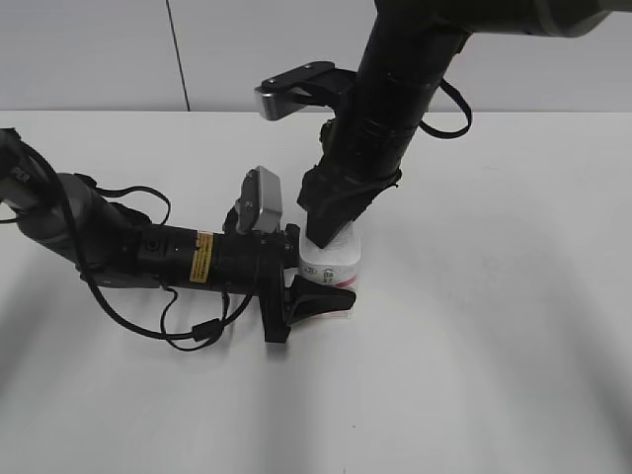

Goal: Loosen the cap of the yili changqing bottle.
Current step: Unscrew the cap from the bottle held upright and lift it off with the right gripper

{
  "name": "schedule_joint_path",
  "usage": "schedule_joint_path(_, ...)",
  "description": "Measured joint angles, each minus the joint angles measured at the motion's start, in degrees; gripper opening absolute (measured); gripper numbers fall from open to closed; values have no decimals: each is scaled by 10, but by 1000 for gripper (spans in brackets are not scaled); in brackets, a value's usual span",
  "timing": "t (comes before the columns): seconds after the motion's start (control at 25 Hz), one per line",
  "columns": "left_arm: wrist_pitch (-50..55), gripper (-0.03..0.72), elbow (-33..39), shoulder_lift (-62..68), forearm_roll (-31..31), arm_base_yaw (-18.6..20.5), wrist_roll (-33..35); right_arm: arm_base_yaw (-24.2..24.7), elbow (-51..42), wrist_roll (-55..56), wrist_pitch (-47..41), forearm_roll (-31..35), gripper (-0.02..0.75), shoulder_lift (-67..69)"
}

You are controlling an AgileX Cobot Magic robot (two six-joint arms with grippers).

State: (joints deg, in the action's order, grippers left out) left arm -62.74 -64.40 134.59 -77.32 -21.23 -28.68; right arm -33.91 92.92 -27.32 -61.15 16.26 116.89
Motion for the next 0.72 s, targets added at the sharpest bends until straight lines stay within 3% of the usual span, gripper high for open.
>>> schedule_joint_path(0.72,-5,405,0,0,-10,0,7,0,1,-327,-12,2,396,0)
